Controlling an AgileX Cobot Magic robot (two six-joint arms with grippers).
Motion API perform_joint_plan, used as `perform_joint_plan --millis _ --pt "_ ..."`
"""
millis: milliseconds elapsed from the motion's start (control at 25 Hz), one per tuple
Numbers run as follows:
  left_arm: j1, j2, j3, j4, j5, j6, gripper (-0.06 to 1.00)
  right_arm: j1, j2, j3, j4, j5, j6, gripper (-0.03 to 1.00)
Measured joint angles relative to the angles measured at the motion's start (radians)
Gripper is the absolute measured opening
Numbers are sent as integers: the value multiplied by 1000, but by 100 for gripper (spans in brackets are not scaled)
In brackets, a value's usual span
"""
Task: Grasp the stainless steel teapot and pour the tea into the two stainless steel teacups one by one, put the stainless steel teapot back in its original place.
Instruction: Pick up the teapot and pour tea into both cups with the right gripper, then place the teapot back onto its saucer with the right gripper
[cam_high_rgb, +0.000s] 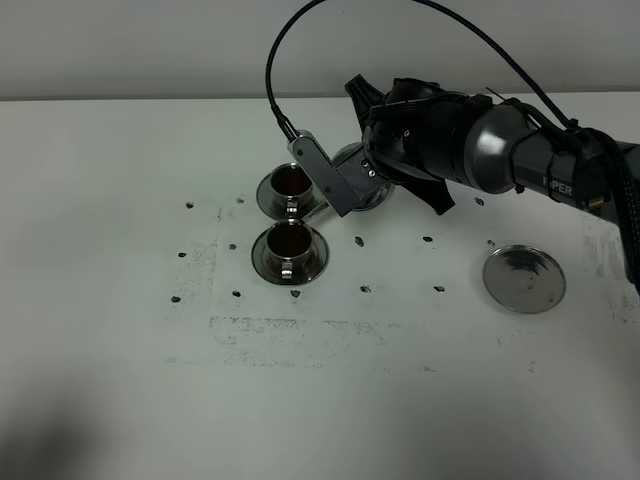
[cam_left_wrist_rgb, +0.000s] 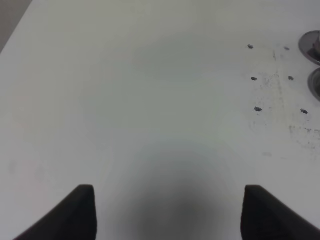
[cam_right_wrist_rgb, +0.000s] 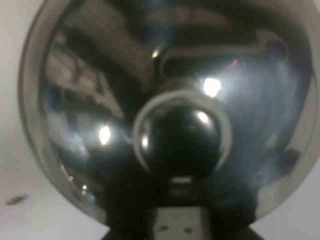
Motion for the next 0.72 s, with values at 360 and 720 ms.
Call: perform_joint_plan --millis 360,720 --pt "0 0 0 0 0 0 59 -47 -139 43 356 50 23 20" --pt "0 0 0 0 0 0 59 -82 -329 355 866 22 218 20"
